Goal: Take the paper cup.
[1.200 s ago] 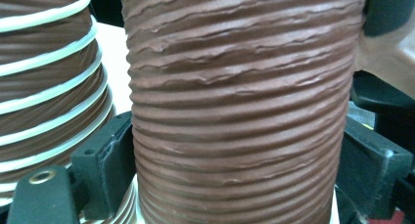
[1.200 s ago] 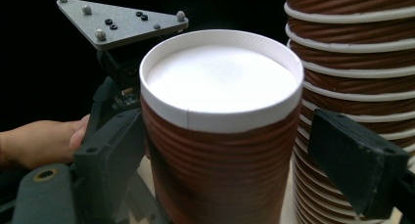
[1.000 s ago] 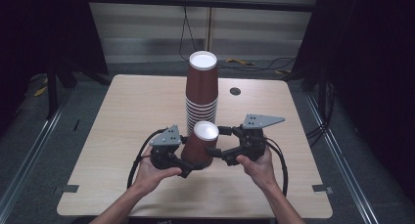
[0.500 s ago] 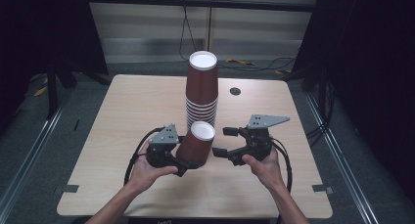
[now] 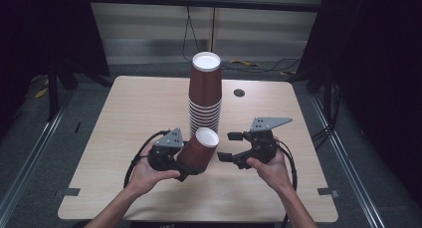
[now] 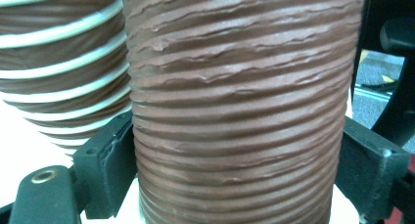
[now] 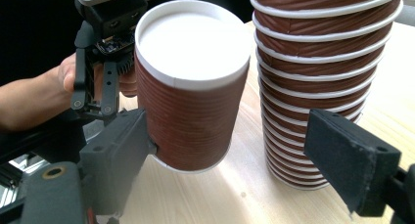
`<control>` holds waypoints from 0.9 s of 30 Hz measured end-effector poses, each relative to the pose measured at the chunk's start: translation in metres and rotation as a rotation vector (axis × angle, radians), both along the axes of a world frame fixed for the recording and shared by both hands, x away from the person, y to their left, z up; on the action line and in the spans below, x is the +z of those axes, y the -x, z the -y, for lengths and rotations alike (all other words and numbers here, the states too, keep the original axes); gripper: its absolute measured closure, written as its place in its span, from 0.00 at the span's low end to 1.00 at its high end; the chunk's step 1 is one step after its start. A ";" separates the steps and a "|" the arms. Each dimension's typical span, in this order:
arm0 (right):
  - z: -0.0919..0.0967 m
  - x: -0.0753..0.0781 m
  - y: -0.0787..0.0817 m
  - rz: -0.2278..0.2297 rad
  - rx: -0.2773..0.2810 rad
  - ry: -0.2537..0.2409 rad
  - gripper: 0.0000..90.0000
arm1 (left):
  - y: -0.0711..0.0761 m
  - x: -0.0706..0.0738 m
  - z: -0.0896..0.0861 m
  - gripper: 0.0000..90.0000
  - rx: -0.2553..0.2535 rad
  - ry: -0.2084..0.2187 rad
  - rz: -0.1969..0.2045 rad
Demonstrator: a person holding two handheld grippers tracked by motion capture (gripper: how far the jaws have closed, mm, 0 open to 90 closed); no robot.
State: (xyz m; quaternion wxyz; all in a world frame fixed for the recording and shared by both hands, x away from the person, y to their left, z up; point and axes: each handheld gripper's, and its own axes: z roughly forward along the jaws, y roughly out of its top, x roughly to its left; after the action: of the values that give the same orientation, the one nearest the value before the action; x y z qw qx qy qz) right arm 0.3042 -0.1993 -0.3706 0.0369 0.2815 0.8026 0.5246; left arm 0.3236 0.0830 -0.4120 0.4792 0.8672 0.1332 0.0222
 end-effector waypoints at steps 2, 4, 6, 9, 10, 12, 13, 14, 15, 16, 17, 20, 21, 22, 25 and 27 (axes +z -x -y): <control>-0.001 0.000 0.000 0.000 0.001 0.011 0.19 | 0.000 -0.001 0.001 0.16 -0.010 -0.024 0.006; -0.002 -0.001 0.000 0.002 0.007 0.032 0.19 | 0.000 -0.002 0.002 0.16 -0.017 -0.040 0.007; -0.003 -0.001 0.000 0.005 0.009 0.058 0.19 | -0.001 -0.002 0.002 0.16 -0.019 -0.050 0.003; -0.006 -0.002 -0.001 0.001 0.024 0.079 0.19 | -0.001 -0.003 0.002 0.16 -0.028 -0.068 -0.004; -0.006 -0.002 -0.001 0.001 0.024 0.079 0.19 | -0.002 -0.004 0.002 0.16 -0.030 -0.074 -0.002; -0.008 -0.004 -0.002 -0.004 0.037 0.099 0.19 | -0.002 -0.004 0.001 0.16 -0.036 -0.083 -0.008; -0.008 -0.004 -0.002 -0.004 0.037 0.099 0.19 | -0.002 -0.004 0.001 0.16 -0.038 -0.087 -0.008; -0.009 -0.005 -0.002 -0.008 0.050 0.109 0.19 | -0.002 -0.003 0.001 0.16 -0.043 -0.101 -0.009; -0.009 -0.005 -0.002 -0.008 0.050 0.109 0.19 | -0.002 -0.003 0.001 0.16 -0.043 -0.101 -0.009; -0.010 -0.006 -0.002 -0.002 0.052 0.125 0.19 | -0.001 -0.003 0.002 0.16 -0.048 -0.111 -0.007; -0.010 -0.006 -0.002 -0.002 0.052 0.125 0.19 | -0.001 -0.003 0.002 0.16 -0.048 -0.111 -0.007; -0.011 -0.007 -0.001 -0.002 0.070 0.141 0.19 | -0.001 -0.004 0.004 0.16 -0.058 -0.128 -0.007; -0.011 -0.007 -0.001 -0.002 0.070 0.141 0.19 | -0.001 -0.004 0.004 0.16 -0.064 -0.134 -0.004; -0.012 -0.007 -0.001 -0.004 0.076 0.150 0.19 | -0.001 -0.005 0.004 0.16 -0.058 -0.139 -0.011; -0.013 -0.008 -0.001 -0.009 0.080 0.163 0.17 | -0.002 -0.005 0.004 0.16 -0.069 -0.156 -0.003; -0.014 -0.009 -0.001 -0.014 0.078 0.184 0.17 | -0.002 -0.006 0.005 0.16 -0.070 -0.162 -0.005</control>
State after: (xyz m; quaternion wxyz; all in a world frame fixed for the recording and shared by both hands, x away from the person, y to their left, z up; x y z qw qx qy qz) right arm 0.3054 -0.1852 -0.3798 0.0365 0.2491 0.8580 0.4477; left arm 0.3252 0.0783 -0.4177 0.4078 0.9073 0.1019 0.0142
